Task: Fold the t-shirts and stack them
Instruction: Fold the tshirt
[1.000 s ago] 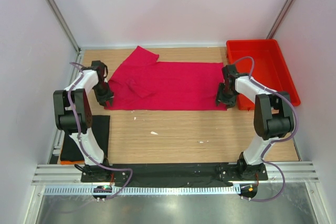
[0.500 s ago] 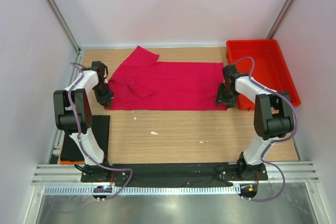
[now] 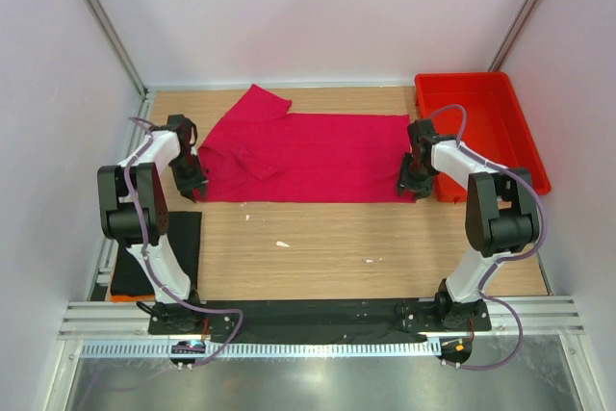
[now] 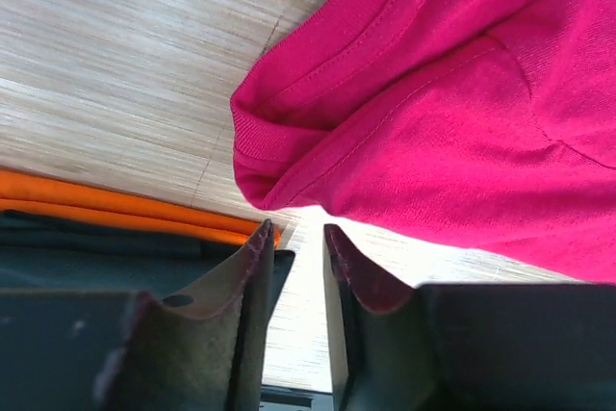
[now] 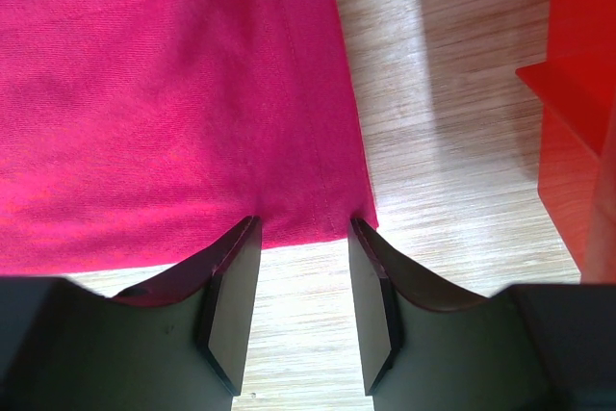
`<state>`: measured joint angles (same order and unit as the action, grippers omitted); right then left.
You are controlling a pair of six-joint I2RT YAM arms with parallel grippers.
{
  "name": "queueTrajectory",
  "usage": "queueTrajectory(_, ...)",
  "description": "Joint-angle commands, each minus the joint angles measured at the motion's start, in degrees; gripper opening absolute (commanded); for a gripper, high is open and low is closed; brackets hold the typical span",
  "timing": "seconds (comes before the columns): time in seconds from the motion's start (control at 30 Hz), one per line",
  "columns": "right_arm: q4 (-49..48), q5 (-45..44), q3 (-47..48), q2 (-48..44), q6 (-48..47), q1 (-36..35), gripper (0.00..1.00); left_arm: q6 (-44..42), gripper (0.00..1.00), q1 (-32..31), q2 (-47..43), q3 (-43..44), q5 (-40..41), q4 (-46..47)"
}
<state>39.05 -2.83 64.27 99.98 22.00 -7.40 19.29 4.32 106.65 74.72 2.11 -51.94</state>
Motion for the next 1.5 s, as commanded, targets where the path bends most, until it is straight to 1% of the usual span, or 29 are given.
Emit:
queueTrajectory(0.0, -0.6, 0.0, 0.7, -1.6, 0.4, 0.1, 0.47, 0.0, 0.29, 0.4, -2.2, 2.5, 0.9, 0.8)
queueTrajectory(0.1, -0.5, 0.1, 0.6, -1.5, 0.4, 0.1, 0.47, -0.2, 0.35, 0.3, -1.2, 4.8, 1.1, 1.1)
queueTrajectory(0.17, -0.5, -0.1, 0.5, -1.5, 0.2, 0.1, 0.47, -0.3, 0.35, 0.4, 0.2, 7.4, 1.1, 0.7)
queueTrajectory(0.3, -0.4, -0.2, 0.7, -1.2, 0.0, 0.1, 0.47, -0.5, 0.41, 0.5, 1.9, 10.4, 1.1, 0.5)
queueTrajectory(0.4, -0.3, -0.2, 0.7, -0.9, 0.0, 0.1, 0.47, -0.7, 0.41, 0.4, 4.6, 11.4, 0.4, -0.5)
queueTrajectory(0.67, -0.6, 0.0, 0.5, -0.8, -0.1, 0.1, 0.47, -0.6, 0.40, 0.3, 3.7, 6.3, -1.7, 1.1)
queueTrajectory(0.77, -0.7, 0.1, 0.2, -0.8, 0.1, 0.1, 0.47, -0.7, 0.36, 0.4, 3.7, 4.7, -1.8, 2.3)
queueTrajectory(0.8, -0.7, 0.1, 0.3, -0.7, 0.1, 0.1, 0.47, -0.7, 0.30, 0.4, 4.1, 4.6, -1.6, 2.3)
queueTrajectory(0.87, -0.7, 0.0, 0.3, -0.8, 0.1, 0.1, 0.47, -0.6, 0.24, 0.4, 4.3, 4.6, -1.2, 2.5)
queueTrajectory(0.9, -0.7, 0.0, 0.3, -0.8, 0.1, 0.1, 0.47, -0.7, 0.17, 0.4, 4.3, 4.6, -1.2, 2.5)
queueTrajectory(0.97, -0.5, -0.1, 0.5, -1.0, 0.1, 0.1, 0.47, -0.6, 0.10, 0.4, 3.6, 4.5, -0.7, 2.7)
queueTrajectory(1.0, -0.3, -0.2, 0.5, -1.0, 0.1, 0.1, 0.47, -0.5, 0.04, 0.4, 3.2, 4.4, -0.8, 2.8)
queueTrajectory(1.03, -0.1, -0.3, 0.6, -1.1, 0.2, 0.2, 0.47, -0.5, 0.01, 0.4, 2.6, 4.4, -0.5, 2.8)
queueTrajectory(1.33, 1.2, -1.1, 2.0, -1.7, 0.2, 0.4, 0.47, 0.5, 0.00, 0.4, -1.8, 1.4, 1.1, 3.8)
queueTrajectory(1.43, 1.0, -0.9, 2.1, -1.4, 0.2, 0.5, 0.37, 2.0, 0.00, 0.4, -3.4, -0.4, 2.2, 4.7)
queueTrajectory(1.47, 1.0, -0.7, 2.0, -1.3, 0.2, 0.4, 0.35, 2.4, 0.00, 0.6, -3.8, -1.0, 2.2, 5.3)
